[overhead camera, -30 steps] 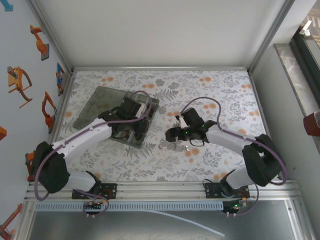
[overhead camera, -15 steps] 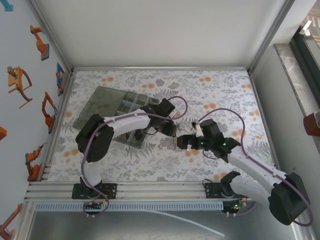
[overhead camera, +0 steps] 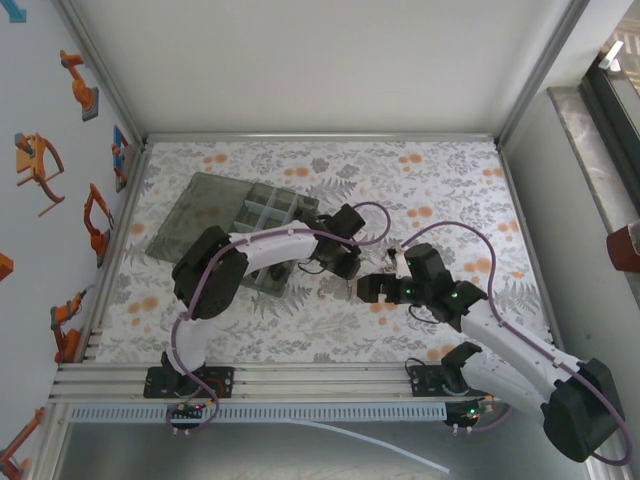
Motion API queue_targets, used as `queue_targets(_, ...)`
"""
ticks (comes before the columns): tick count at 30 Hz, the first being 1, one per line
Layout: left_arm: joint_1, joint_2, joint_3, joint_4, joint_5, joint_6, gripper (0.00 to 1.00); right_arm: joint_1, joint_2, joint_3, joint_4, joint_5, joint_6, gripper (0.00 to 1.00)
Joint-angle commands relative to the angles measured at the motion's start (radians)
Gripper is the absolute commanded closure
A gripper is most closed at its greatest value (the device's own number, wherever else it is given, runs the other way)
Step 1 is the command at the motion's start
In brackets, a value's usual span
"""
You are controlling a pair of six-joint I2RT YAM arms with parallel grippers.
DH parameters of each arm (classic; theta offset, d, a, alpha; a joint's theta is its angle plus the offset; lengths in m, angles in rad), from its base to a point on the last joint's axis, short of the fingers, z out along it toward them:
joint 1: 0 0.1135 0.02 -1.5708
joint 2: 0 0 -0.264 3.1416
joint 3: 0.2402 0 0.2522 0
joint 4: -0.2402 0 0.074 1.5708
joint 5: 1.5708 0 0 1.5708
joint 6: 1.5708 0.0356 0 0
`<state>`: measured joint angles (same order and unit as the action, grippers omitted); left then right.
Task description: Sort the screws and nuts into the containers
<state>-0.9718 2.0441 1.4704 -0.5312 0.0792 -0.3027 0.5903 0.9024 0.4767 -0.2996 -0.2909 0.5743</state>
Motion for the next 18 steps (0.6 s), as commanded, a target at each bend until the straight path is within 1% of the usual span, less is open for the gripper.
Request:
queue_targets(1,-0.01,0.023,0.033,-0.041,-0.013,0.011,0.7,-0.003,0.001,0.013,-0.015,0.002,-0.017,0.01)
queue_targets(6,-0.011,0.049,0.054,-0.066,-0.036,0.007,0.74,-0.005,0.013,0.023,-0.015,0.007,-0.022,0.0)
queue_targets(12,-0.011,0.059,0.068,-0.078,-0.066,0.006,0.84,-0.007,0.032,0.038,-0.013,0.009,-0.032,0.01)
queue_targets(14,-0.011,0.051,0.067,-0.079,-0.079,0.005,0.89,-0.009,0.042,0.043,-0.013,0.007,-0.038,0.0)
queue_targets(18,-0.007,-0.004,0.045,-0.062,-0.098,-0.001,0.93,-0.013,0.059,0.057,-0.01,0.011,-0.051,0.0)
